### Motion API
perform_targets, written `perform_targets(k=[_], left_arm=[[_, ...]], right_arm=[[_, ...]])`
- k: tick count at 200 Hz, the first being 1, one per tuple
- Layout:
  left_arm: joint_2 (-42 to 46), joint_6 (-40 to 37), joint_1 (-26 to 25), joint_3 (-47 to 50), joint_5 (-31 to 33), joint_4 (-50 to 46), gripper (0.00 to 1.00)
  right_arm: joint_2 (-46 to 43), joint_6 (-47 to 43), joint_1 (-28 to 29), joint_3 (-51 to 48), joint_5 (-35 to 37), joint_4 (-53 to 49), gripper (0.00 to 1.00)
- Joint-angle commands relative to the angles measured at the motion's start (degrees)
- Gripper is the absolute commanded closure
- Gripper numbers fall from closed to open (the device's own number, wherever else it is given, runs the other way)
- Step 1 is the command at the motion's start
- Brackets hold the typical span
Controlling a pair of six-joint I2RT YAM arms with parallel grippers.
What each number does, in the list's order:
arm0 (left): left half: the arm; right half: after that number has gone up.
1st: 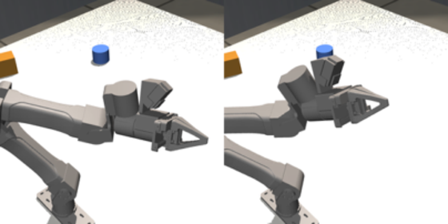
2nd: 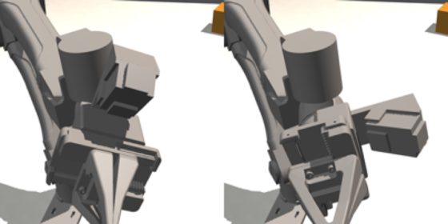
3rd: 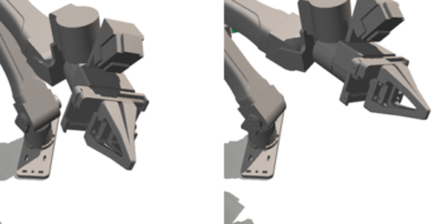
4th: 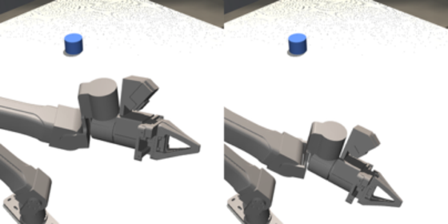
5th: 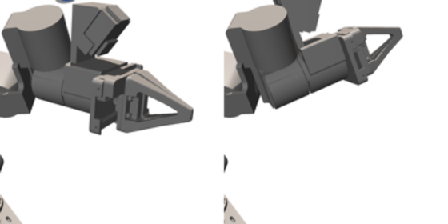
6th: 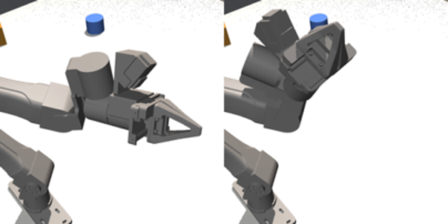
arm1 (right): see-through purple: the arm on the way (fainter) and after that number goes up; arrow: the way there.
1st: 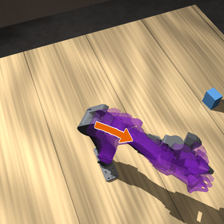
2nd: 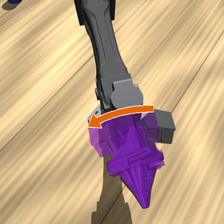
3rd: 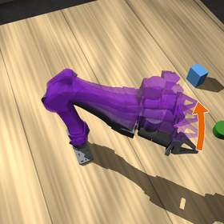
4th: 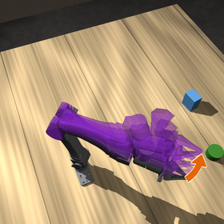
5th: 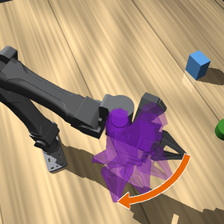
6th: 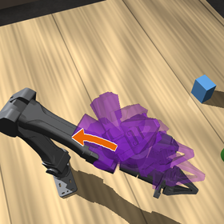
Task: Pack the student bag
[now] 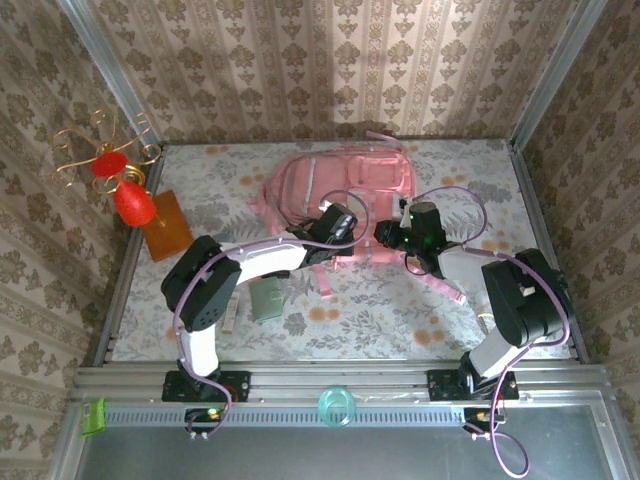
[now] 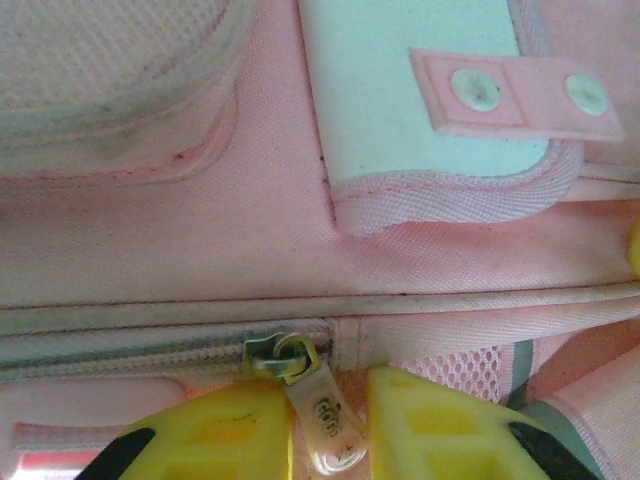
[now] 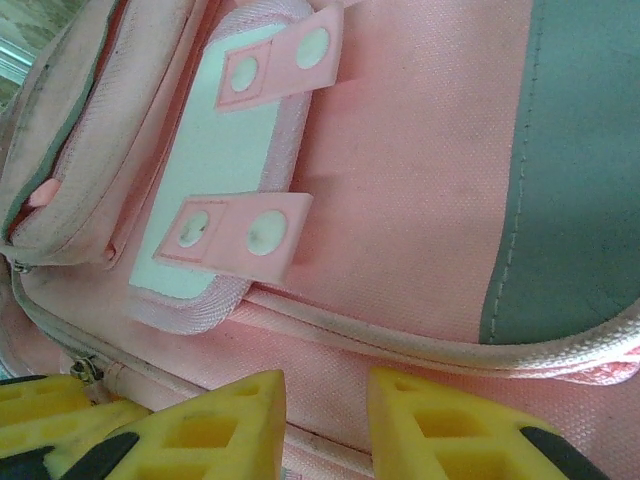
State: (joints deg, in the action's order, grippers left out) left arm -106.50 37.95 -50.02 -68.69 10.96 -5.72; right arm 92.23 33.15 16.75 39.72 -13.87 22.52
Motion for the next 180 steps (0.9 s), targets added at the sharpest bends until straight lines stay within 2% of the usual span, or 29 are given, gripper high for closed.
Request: perform_targets(k=[1,64,84,107,180], left_arm=[[3.4,-1.2,1.4,0.7,2.4,4.3,0.76],[2.6,-1.1,2.5,1.6,0.5,5.0,0.85],[1.8,-0.2,2.5,1.5,-1.1,4.6,0.75],[1.6,0.4,1.7,2.0,-0.5,3.9,0.68],[0.1,1.3,1.4,4.1,-0.6,2.9,0.69]], right_arm=[[0.7,-0.6,-0.1,-1.7,-0.9,-6.0,0.71],[1.0,-0.5,-0.1,-1.7,-1.0,-5.7,0.71],[1.0,-0.6,-0.2,-1.7,-0.9,-5.7,0.71],[1.0,-0.6,-0.2,-1.7,-0.9,-5.7,0.71],[1.2,-0.3,-0.2,-1.8,-1.3,-5.1,0.7]])
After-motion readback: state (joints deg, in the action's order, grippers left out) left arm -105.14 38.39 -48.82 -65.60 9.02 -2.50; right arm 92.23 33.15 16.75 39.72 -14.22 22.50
